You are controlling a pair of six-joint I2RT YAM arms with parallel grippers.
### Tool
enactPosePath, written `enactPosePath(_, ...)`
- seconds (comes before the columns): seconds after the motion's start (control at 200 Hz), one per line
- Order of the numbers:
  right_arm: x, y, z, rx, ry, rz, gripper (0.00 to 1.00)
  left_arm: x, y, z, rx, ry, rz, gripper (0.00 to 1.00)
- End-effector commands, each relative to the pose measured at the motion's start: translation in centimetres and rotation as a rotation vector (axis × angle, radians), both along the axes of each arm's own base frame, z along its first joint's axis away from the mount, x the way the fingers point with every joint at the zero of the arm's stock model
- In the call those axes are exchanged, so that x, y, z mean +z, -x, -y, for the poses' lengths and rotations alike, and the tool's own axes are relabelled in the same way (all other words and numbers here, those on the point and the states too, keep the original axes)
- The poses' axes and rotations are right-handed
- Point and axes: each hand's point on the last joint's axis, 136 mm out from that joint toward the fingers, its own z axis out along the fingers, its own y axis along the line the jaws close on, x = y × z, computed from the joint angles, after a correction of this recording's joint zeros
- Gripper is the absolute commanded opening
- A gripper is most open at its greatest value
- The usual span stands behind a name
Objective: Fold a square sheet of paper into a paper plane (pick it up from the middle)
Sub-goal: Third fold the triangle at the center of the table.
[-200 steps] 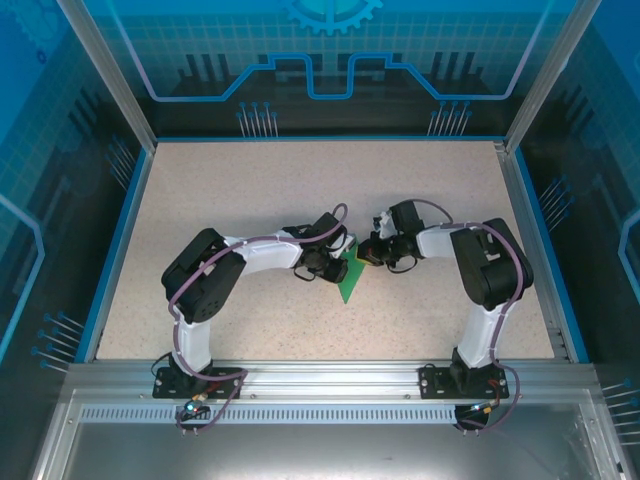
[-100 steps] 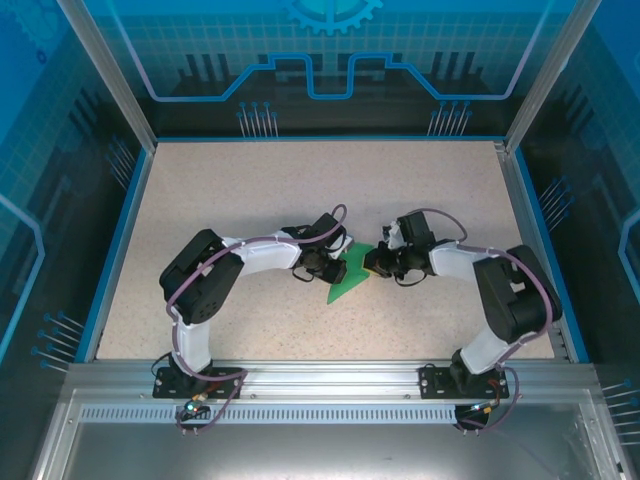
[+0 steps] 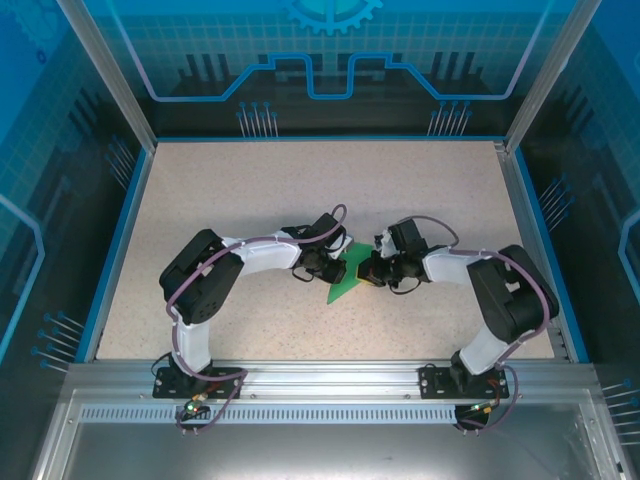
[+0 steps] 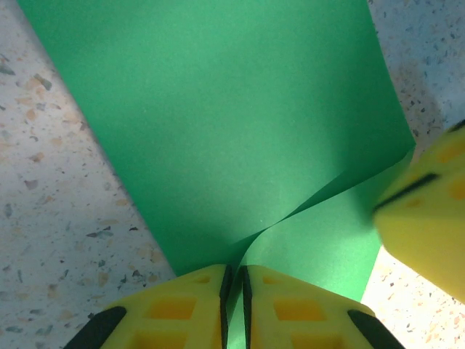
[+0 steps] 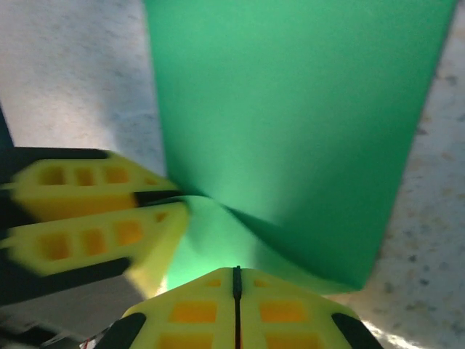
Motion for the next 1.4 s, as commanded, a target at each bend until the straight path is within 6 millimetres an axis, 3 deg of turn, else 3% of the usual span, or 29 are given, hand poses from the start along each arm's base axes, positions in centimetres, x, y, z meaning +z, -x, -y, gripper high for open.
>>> enactPosePath(0.0, -1.6, 0.2, 0.1, -0.003, 0.026, -0.022, 0.07, -1.7, 1.9, -2.2, -0.018, -0.091, -0.052, 0.17)
enactPosePath(0.15, -2.5, 0.7, 0.5, -0.001, 0.056, -0.045, 0.06, -0.4, 1.3, -2.2, 0.014, -0.077, -0.018, 0.25)
enactPosePath(0.365, -2.1, 0.6, 0.4, -0.019, 0.046, -0.059, 0.07, 6.8, -0.4, -2.0, 0.211, 0.065, 0.078, 0.47)
enactPosePath(0.49, -1.7, 0.4, -0.1, -0.027, 0.014, -0.057, 0.07, 8.3, 0.7, -2.6, 0.332, 0.121, 0.049, 0.40)
enactPosePath(0.66, -1.2, 0.3, -0.3, -0.025, 0.007, -0.051, 0.07, 7.2, 3.4, -0.9, 0.409, 0.249, -0.107, 0.25)
enactPosePath(0.755, -1.3, 0.3, -0.2, -0.029, 0.013, -0.053, 0.07, 6.1, 4.4, 0.9, 0.405, 0.307, -0.169, 0.22)
enactPosePath(0.895, -1.4, 0.4, -0.3, -0.020, 0.010, -0.056, 0.07, 3.8, 4.7, 1.7, 0.447, 0.331, -0.227, 0.19)
enactPosePath(1.05, -1.5, 0.4, -0.4, -0.014, 0.006, -0.060, 0.07, 1.5, 5.0, 1.2, 0.488, 0.289, -0.266, 0.17)
enactPosePath(1.205, -1.3, 0.4, -0.5, -0.009, -0.003, -0.056, 0.07, -1.2, 6.2, -0.7, 0.537, 0.192, -0.304, 0.15)
enactPosePath(1.396, 0.7, 0.2, -1.3, 0.025, -0.034, -0.009, 0.07, -3.0, 7.8, -1.9, 0.569, 0.163, -0.338, 0.14)
